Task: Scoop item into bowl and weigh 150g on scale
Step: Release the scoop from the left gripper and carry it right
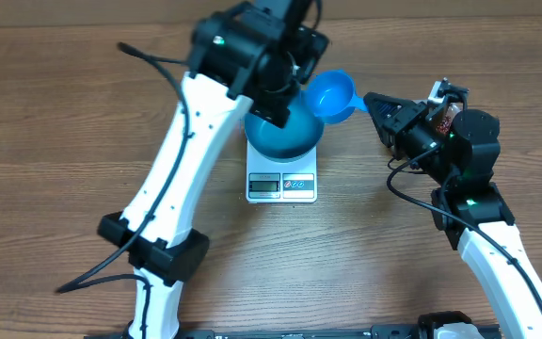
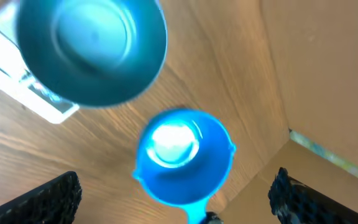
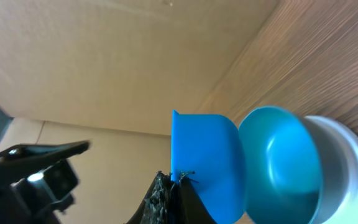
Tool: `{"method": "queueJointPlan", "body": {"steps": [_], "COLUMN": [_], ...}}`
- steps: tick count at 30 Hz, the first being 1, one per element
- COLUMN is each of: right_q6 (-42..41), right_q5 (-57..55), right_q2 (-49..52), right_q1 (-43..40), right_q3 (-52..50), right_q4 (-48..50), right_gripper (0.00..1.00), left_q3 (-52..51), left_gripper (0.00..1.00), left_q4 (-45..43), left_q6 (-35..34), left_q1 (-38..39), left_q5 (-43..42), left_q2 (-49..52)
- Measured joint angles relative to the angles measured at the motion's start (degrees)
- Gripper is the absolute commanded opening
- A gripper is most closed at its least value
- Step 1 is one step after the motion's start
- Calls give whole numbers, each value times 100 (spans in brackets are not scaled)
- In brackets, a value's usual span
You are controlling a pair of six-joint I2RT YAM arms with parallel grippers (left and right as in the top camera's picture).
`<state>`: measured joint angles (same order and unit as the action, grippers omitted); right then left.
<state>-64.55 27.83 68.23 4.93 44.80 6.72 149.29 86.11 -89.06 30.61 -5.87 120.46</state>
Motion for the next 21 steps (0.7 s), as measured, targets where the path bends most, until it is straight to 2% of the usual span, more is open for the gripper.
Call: {"method": "queueJointPlan", "body": {"steps": [5,10,16,21], "right_q6": [511,1045,1823,2625], "right_q5": [-20,-17,-17,-81], "right_q2": [-2,-28,-46,-55], "right_q1": [-127,-264,-380,-380], "right_q3": [0,0,411,1427], "right_q4": [-7,-297,-1681,-3215], "right_gripper": [4,4,4,4], "left_q3": [13,68,76,76], "left_gripper": [100,100,100,100], "left_q4": [280,632,905,988], "left_q6": [1193,2889,4918,6271], "left_q1": [-444,-1060,-1574,-1650], "left_q5": [59,94,144,168], "left_q2": [-334,-531,-533,-533]}}
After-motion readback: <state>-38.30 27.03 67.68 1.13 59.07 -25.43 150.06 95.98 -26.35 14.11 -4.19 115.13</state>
